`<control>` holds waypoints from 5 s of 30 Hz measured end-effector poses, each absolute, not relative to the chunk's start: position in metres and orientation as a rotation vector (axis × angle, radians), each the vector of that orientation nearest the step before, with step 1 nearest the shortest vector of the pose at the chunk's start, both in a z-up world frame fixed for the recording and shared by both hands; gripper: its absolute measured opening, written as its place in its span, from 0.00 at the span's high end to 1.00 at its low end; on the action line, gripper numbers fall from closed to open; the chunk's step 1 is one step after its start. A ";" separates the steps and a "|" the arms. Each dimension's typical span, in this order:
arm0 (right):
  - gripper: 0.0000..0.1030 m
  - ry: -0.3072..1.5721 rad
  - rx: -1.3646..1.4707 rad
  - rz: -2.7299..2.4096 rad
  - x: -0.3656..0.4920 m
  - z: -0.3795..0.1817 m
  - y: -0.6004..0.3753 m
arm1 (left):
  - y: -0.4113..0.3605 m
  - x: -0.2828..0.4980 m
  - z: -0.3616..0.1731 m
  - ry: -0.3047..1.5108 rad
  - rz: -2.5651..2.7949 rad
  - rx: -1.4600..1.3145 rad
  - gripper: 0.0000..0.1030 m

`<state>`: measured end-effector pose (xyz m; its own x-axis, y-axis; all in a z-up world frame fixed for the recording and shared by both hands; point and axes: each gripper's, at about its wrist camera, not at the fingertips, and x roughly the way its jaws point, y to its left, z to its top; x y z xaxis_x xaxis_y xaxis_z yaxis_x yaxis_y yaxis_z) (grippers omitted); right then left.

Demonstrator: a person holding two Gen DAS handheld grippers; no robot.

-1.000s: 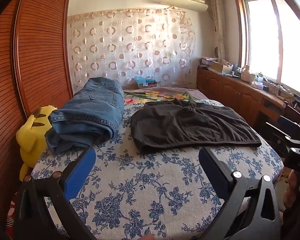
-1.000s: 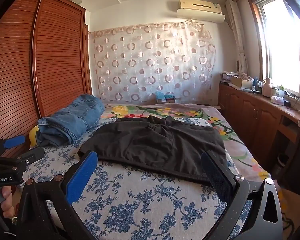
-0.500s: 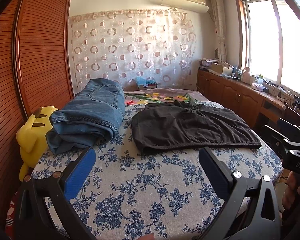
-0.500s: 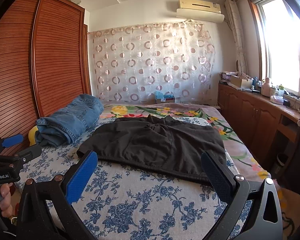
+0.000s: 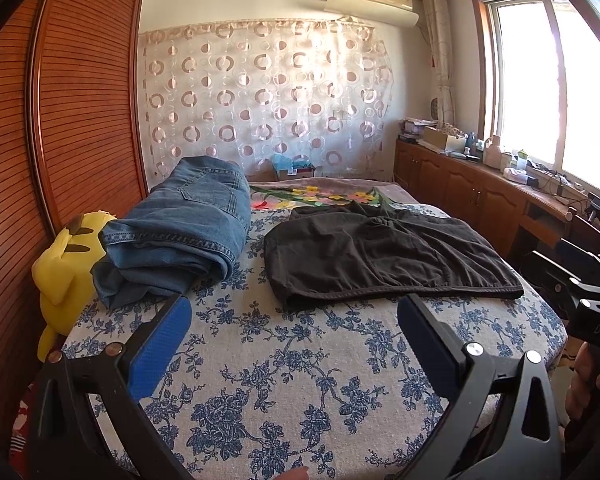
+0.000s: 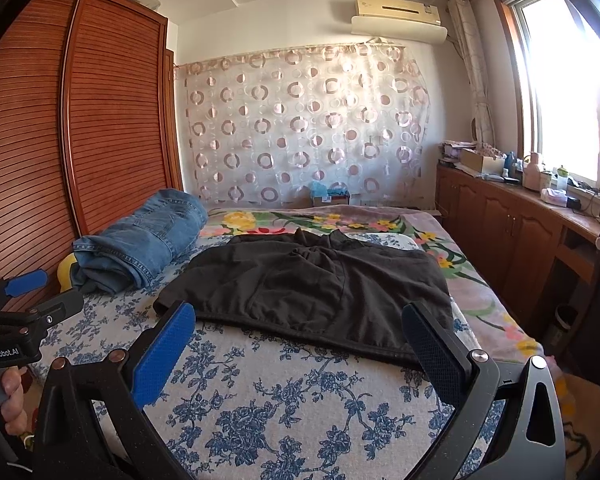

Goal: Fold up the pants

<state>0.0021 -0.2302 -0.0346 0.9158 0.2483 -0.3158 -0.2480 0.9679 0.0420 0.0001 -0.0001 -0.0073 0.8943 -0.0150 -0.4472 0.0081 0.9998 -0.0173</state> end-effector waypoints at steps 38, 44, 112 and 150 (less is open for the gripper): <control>0.00 0.346 0.016 0.245 0.000 -0.036 -0.234 | -0.001 0.002 -0.014 0.464 0.000 0.004 0.00; 0.00 0.353 0.017 0.231 -0.002 -0.037 -0.241 | 0.001 0.006 -0.018 0.456 -0.018 0.003 0.00; 0.54 0.651 -0.140 0.129 0.087 -0.018 -0.277 | 0.010 0.164 -0.084 0.824 -0.154 0.251 0.47; 0.95 0.617 -0.150 0.251 0.010 0.011 -0.313 | 0.012 0.041 -0.056 0.733 -0.329 0.090 0.93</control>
<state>0.0098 -0.3127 0.0109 0.7867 0.1874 -0.5882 -0.2763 0.9589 -0.0641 0.0410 0.0118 -0.0558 0.6947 -0.2635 -0.6693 0.3258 0.9448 -0.0339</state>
